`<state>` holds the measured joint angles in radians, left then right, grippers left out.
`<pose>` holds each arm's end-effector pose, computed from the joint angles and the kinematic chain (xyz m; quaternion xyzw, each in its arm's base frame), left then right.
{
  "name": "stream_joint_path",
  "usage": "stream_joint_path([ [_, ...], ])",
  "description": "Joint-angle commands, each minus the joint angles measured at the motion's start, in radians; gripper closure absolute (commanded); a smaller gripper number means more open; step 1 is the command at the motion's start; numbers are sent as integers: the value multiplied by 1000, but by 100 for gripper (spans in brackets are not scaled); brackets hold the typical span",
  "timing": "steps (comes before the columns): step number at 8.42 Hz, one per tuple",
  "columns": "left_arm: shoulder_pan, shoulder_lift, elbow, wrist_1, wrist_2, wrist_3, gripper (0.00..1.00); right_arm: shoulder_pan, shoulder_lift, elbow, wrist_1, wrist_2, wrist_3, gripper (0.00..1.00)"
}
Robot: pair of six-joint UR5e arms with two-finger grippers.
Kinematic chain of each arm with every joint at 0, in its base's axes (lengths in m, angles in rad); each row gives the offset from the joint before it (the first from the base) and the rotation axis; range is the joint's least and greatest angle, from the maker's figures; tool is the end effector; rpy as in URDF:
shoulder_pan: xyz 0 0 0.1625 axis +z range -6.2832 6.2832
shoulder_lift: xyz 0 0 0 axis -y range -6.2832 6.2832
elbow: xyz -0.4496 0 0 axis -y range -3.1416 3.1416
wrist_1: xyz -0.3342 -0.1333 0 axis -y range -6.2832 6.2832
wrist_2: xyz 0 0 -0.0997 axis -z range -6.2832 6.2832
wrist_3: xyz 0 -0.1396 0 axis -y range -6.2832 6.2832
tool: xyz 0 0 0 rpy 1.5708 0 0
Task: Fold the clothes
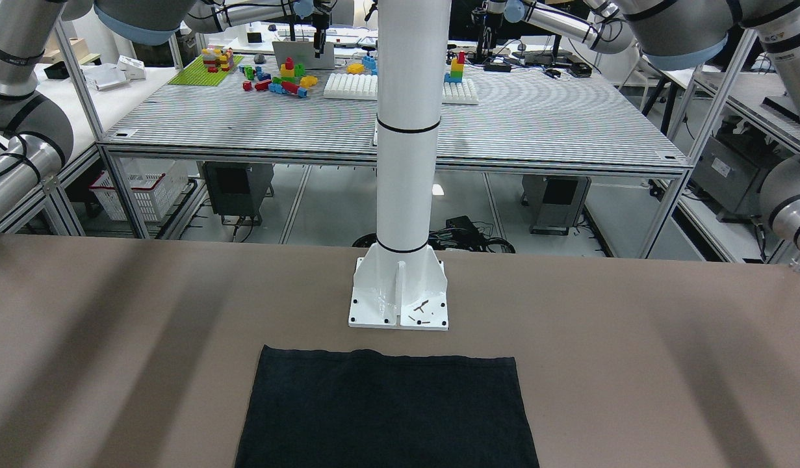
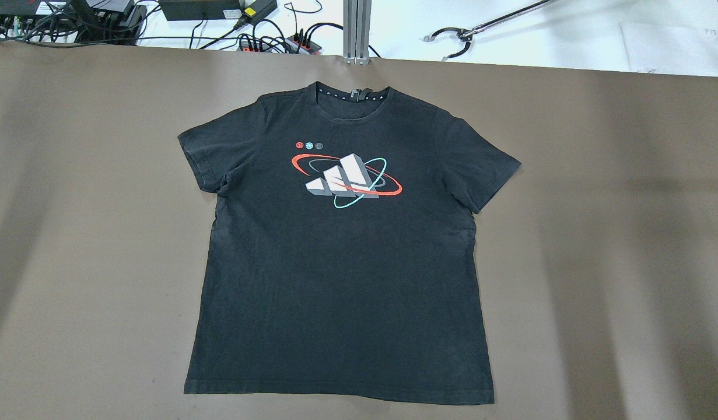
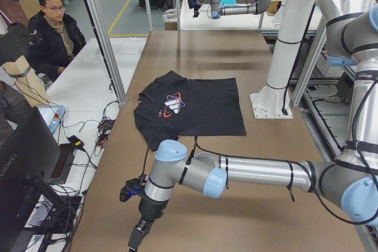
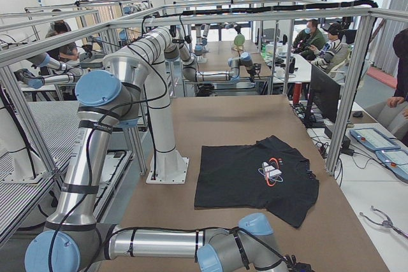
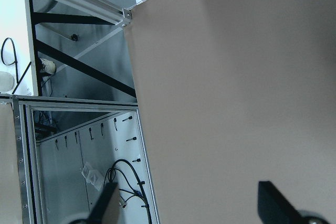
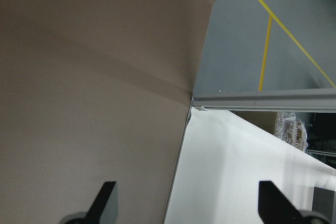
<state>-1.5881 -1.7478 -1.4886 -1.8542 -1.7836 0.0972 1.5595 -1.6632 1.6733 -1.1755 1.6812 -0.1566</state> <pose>-0.1134 -0.5530 0.6634 0.1926 0.0934 0.0590 0.9750 0.1130 -0.4403 0.6950 0.2044 -0.0393 -0.0931 0.9737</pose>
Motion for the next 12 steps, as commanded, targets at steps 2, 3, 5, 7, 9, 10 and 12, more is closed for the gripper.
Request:
stream_joint_path([
  [2,2,-2,-2,3,7,-11,7,1,0,6,-1,0,0,6],
  [3,0,2,-2,0,7,-11,7,-1,0,6,-1,0,-1,6],
  [5,-4,36,-2,-35,7,-11,7,-1,0,8,-3,0,-1,6],
  [7,-9,62,-4,-118,1,-16,7,-1,-18,5,25,2,-11,6],
  [9,-4,54,-5,-118,-3,-54,7,-1,-24,8,66,29,-8,6],
  [10,-4,54,-5,-120,-5,-56,7,-2,-21,5,68,107,-1,6],
  [12,-4,59,-9,-120,0,-48,7,-12,-6,5,70,253,87,6],
])
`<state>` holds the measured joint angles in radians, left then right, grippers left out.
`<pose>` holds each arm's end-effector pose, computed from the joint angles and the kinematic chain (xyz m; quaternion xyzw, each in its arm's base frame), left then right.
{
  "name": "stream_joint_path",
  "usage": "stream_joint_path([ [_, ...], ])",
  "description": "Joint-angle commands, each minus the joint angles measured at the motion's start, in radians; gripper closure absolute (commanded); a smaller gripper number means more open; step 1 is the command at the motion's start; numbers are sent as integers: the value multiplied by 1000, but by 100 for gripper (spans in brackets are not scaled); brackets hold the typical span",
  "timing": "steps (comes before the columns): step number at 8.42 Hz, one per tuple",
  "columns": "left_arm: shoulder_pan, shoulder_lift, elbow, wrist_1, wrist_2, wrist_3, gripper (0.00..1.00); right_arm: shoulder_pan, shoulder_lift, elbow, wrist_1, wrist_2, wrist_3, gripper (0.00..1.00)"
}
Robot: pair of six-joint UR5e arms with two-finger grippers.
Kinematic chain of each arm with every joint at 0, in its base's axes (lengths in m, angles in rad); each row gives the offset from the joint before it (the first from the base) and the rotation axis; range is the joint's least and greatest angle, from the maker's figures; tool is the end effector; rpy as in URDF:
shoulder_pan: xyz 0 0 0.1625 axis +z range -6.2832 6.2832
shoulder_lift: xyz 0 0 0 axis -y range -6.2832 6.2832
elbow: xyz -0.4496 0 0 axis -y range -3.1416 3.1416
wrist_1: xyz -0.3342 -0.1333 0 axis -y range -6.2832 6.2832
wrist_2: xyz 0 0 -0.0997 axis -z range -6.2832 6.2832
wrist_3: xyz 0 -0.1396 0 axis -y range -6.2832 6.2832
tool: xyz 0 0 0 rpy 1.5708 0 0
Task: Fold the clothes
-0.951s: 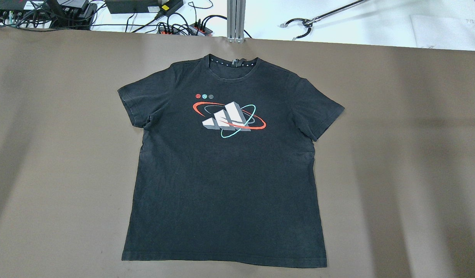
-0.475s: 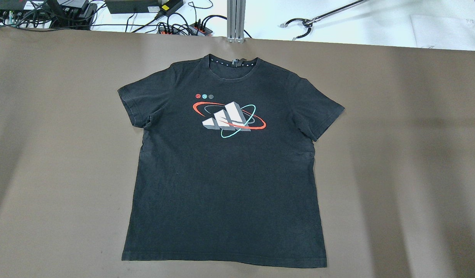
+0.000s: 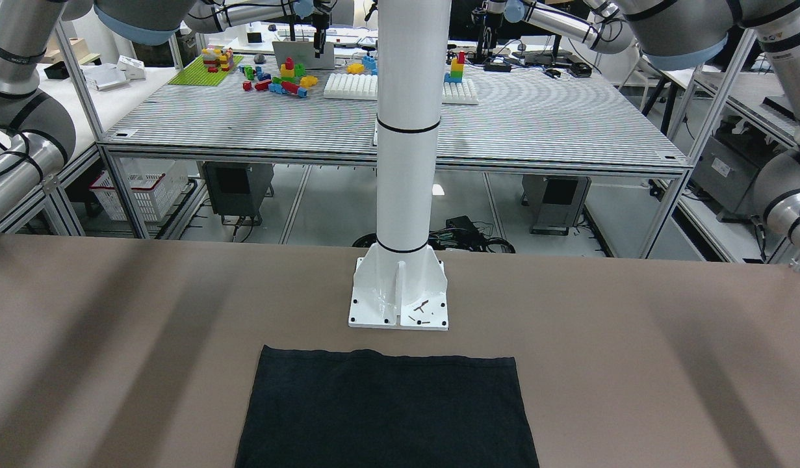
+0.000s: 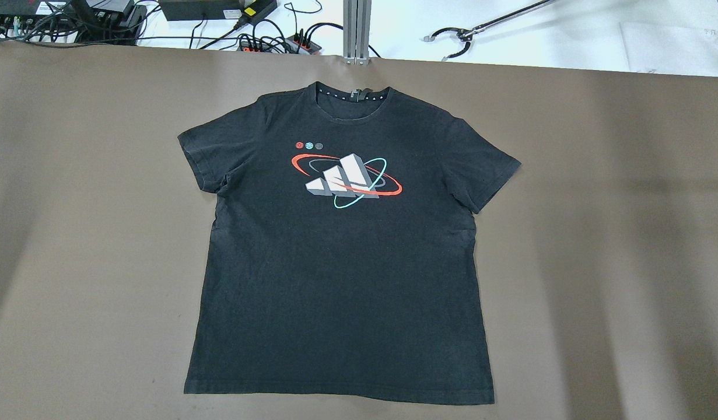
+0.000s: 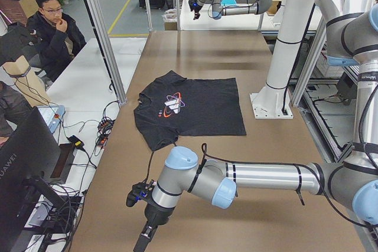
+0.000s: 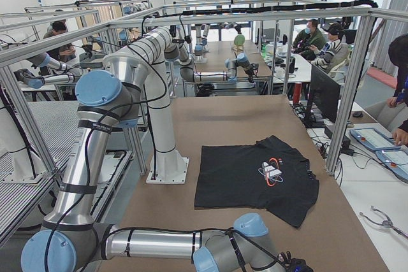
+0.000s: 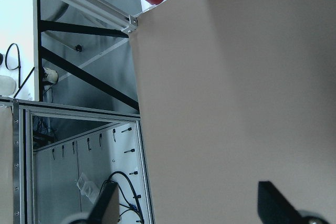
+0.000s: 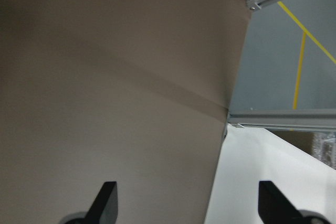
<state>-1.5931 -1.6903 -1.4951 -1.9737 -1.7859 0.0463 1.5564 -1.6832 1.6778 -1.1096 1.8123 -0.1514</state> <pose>-0.1154 -0.5339 0.6742 0.2237 0.0971 0.0354 0.9692 0.0937 -0.4343 0.6889 0.2318 -0.1017 -0.1072 0.9615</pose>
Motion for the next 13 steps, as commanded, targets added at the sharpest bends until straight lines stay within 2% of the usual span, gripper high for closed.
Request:
stream_joint_path([
  [1,4,-8,4,-1,-4,7,7,-47,64,0,1,149,211,6],
  [4,8,-14,6,4,-10,-3,7,-275,224,-13,-9,159,494,6],
  [7,13,-17,9,7,-20,-14,7,-496,370,-113,5,150,874,7],
  [8,28,-17,7,4,-20,-32,7,-528,400,-136,7,147,961,8],
  [10,36,-18,7,1,-20,-55,7,-549,472,-212,7,125,1114,18],
  [12,36,-19,4,-1,-21,-55,7,-576,529,-323,110,104,1235,28],
  [13,36,-17,4,-1,-21,-54,7,-578,560,-386,158,101,1282,29],
])
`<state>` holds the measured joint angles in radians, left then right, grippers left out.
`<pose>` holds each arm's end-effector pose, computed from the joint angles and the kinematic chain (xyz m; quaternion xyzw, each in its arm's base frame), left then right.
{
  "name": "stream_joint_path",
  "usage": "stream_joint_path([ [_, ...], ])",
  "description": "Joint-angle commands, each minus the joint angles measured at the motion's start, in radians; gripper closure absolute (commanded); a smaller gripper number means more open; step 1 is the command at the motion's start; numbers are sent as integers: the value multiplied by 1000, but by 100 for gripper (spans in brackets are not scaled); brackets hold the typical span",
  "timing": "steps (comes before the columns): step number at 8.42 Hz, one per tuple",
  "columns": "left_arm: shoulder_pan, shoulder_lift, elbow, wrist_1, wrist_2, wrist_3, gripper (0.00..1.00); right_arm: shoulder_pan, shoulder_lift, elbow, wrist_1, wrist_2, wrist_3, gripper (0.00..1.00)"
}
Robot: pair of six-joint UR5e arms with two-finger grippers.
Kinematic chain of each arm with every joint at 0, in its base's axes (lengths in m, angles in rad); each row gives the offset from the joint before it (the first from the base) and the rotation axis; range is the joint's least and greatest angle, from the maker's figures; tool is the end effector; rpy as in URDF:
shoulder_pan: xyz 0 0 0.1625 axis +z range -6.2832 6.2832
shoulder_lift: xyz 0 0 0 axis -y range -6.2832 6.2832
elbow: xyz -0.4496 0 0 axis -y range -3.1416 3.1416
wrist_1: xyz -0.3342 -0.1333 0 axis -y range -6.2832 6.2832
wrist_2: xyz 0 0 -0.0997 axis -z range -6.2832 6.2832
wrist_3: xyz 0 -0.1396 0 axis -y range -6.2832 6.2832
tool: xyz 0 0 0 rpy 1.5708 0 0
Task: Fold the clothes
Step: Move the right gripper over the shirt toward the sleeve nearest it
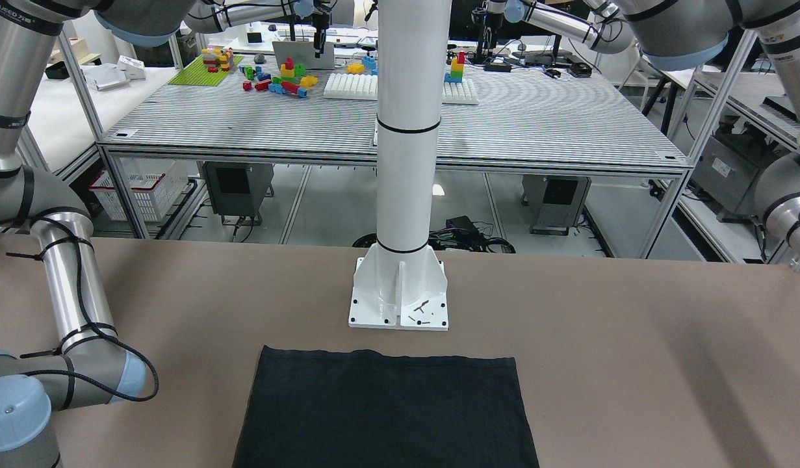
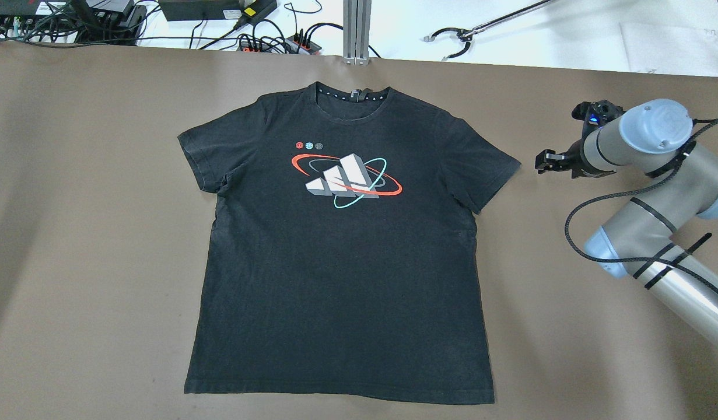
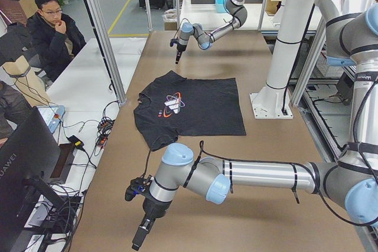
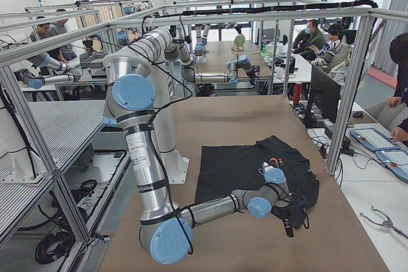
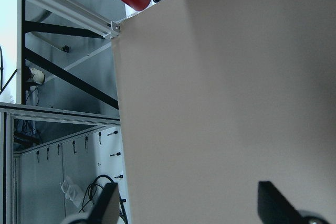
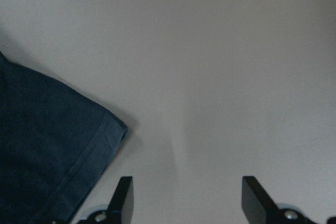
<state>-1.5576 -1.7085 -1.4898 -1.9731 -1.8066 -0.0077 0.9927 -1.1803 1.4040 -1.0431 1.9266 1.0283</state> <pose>-0.0935 -0.5462 0.6664 0.2247 0.1169 0.0294 0.9669 -0.2893 -0.5983 0.5317 0.1323 -0.3742 0.1411 0.9070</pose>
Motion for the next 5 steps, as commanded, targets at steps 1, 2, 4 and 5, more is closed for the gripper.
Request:
stream_joint_path([
  [1,1,1,-1,0,0,-1,7,-26,68,-138,125,-15,148,30],
  [2,1,1,-1,0,0,-2,7,-40,82,-154,130,-40,168,31],
  [4,-1,4,-4,-1,-3,-2,7,-63,119,-198,136,-100,200,36],
  [5,1,4,-3,-1,-3,-2,7,-62,120,-206,138,-101,200,43],
])
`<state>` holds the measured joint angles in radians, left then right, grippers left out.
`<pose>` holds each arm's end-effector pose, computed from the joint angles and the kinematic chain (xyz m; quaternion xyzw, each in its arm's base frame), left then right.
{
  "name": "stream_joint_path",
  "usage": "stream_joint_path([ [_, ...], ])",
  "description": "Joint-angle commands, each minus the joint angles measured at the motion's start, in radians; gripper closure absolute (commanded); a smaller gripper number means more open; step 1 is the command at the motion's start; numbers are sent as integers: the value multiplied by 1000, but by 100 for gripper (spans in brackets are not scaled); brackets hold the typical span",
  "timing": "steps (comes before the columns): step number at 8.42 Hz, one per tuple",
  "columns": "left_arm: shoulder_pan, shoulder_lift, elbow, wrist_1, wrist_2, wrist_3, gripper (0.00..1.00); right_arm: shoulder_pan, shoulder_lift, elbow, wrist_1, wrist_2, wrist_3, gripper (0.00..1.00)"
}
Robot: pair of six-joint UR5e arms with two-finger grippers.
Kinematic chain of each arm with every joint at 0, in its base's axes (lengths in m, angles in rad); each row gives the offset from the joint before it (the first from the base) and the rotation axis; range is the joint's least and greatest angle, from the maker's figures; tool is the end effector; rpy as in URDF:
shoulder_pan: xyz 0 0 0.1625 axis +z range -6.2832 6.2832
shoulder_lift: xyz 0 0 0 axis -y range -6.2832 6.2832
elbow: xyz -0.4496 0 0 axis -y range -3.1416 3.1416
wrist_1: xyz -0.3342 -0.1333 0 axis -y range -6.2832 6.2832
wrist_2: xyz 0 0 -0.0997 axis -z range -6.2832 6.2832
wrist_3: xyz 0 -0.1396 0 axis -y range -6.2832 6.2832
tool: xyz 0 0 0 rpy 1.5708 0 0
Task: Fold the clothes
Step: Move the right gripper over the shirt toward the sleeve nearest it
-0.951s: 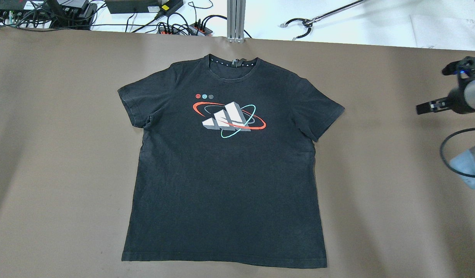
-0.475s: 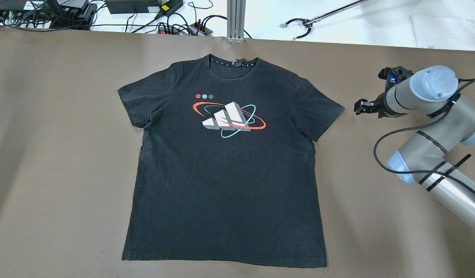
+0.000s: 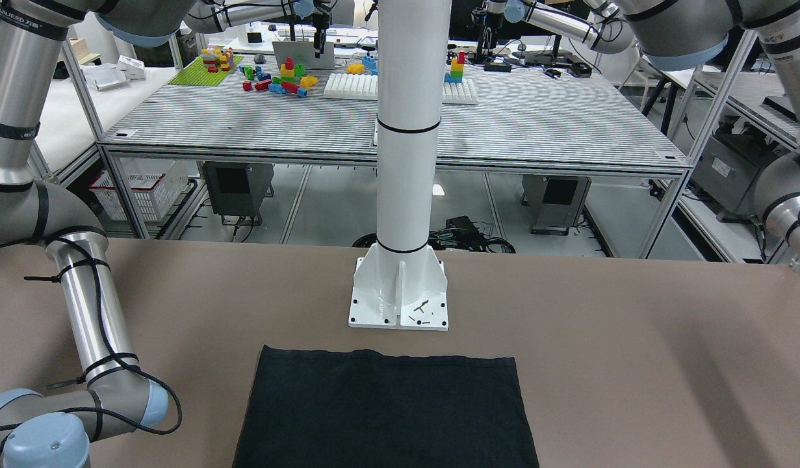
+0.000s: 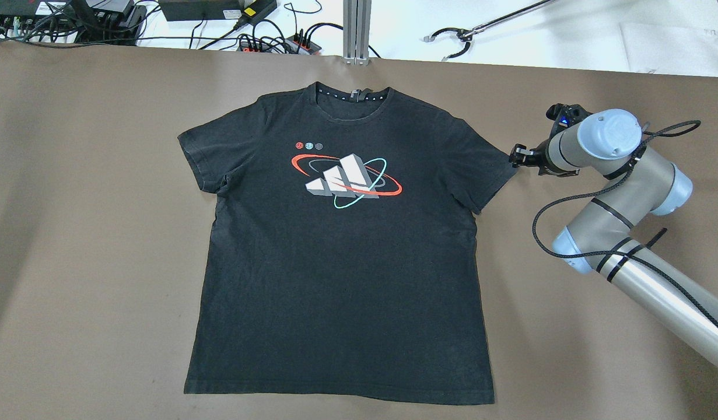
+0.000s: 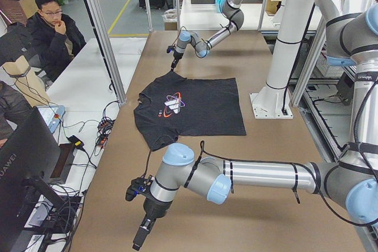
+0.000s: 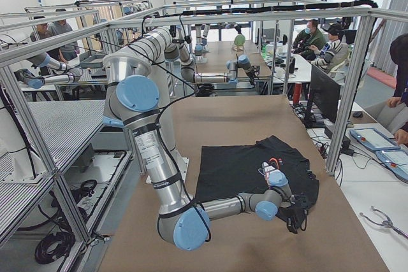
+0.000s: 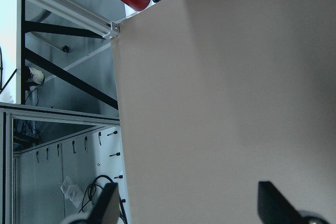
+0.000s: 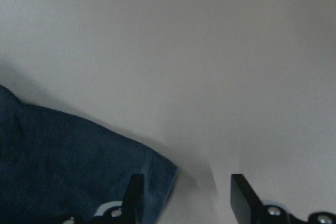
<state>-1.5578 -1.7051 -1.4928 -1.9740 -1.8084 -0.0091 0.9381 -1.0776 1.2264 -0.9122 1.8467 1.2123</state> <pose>-0.0934 -0.5447 0.6666 0.2248 0.1179 0.0289 0.9668 -0.3426 -0.6284 0.5298 0.1341 -0.3865 0.2085 0.8883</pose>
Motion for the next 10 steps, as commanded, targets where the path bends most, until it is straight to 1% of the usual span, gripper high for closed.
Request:
stream_joint_path([
  [1,1,1,-1,0,-9,0,7,-9,19,-36,7,-21,15,49],
  [2,1,1,-1,-2,-15,-2,7,-9,25,-44,7,-23,13,52],
  [3,1,-1,-1,-2,-14,-2,7,-9,33,-48,13,-23,15,68],
  [4,1,-1,-1,-2,-14,0,7,-9,36,-48,13,-23,13,98],
  [5,1,-1,-1,-2,-14,0,7,-9,53,-53,13,-23,12,100],
  [7,1,-1,-1,-2,-14,0,7,-9,61,-59,13,-20,6,100],
  [8,1,-1,-1,-2,-14,-2,7,-9,51,-42,15,-18,-5,100],
  [9,1,1,-1,-2,-15,0,7,-9,39,16,12,-17,-76,100],
  [10,1,1,-1,-2,-15,-2,7,-36,10,110,0,-11,-100,100],
])
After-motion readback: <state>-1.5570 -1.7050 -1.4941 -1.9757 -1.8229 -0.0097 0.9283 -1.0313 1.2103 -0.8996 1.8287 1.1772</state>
